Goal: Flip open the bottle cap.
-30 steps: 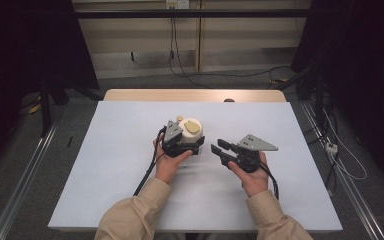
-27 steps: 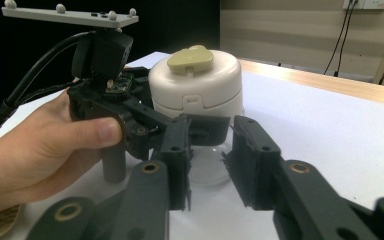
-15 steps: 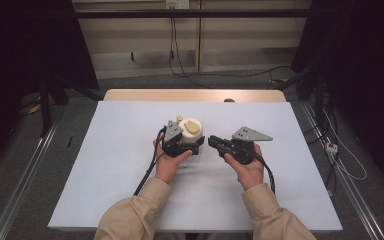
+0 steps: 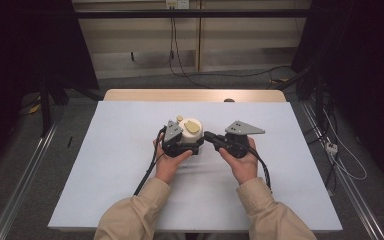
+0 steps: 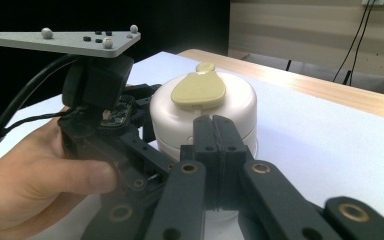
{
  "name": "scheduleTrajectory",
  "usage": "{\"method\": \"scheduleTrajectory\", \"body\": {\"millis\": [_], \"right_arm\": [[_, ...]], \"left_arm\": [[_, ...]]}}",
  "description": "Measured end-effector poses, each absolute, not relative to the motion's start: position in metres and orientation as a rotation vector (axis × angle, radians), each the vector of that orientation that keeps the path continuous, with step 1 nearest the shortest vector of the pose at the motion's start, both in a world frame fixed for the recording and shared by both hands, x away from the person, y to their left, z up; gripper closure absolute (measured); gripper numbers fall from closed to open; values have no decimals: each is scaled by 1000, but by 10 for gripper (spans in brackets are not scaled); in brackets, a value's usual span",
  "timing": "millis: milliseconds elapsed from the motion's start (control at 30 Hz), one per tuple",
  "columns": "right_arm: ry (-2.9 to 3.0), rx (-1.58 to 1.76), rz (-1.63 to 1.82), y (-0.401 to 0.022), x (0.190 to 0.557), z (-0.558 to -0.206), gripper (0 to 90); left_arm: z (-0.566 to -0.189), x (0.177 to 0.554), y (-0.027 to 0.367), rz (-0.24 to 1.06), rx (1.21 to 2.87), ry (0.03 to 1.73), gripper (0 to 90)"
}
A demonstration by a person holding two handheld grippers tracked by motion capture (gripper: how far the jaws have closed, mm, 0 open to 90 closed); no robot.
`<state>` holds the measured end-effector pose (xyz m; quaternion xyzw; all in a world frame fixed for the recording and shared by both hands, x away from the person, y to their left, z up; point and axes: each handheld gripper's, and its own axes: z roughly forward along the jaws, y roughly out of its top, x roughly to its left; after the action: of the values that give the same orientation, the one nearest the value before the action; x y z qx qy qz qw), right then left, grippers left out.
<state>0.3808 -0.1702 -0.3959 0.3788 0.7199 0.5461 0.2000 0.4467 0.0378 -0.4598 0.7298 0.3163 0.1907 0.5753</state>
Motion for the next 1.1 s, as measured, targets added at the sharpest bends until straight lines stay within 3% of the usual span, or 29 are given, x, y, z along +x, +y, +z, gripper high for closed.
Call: {"method": "scheduleTrajectory", "body": {"millis": [1100], "right_arm": [[2056, 1037, 1477, -153, 394, -393, 900]], "left_arm": [[-460, 446, 38, 448, 1710, 745, 64]]}}
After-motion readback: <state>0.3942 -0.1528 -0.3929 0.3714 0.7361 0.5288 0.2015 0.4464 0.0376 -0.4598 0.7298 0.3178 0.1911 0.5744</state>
